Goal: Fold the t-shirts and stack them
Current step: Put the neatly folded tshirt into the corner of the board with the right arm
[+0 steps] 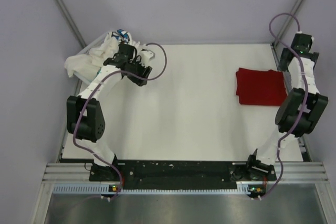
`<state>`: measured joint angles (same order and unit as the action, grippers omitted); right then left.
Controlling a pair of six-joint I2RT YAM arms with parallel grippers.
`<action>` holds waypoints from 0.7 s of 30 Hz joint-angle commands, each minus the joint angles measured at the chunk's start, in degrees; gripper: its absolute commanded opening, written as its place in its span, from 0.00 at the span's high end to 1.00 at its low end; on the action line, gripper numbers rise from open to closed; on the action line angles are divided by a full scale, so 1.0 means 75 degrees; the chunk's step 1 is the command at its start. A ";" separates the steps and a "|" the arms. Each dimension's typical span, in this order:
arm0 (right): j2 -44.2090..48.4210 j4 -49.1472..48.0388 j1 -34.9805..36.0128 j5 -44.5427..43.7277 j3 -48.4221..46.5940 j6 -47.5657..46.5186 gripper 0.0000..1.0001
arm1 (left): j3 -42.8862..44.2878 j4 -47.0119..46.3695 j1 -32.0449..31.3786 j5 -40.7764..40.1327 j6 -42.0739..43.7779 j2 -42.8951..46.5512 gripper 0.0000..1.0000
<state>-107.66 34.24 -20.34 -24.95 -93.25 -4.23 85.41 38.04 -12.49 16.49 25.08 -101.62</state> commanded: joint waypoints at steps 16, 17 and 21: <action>0.7717 -0.4759 0.2137 0.5682 0.8233 0.1513 0.01 | -0.6530 -0.5568 0.0259 -0.1315 -0.2016 0.5965 0.23; 0.8093 -0.5147 0.2137 0.5670 0.8830 0.1502 0.01 | -0.7058 -0.6237 0.0259 -0.1656 -0.2182 0.6142 0.20; 0.9488 -0.6344 0.2149 0.5286 1.0439 0.1828 0.01 | -0.8326 -0.7904 0.0259 -0.2456 -0.2489 0.5887 0.09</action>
<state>-44.97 4.16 -4.60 13.32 -22.17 6.15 30.37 0.34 -10.85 6.85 12.84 -55.35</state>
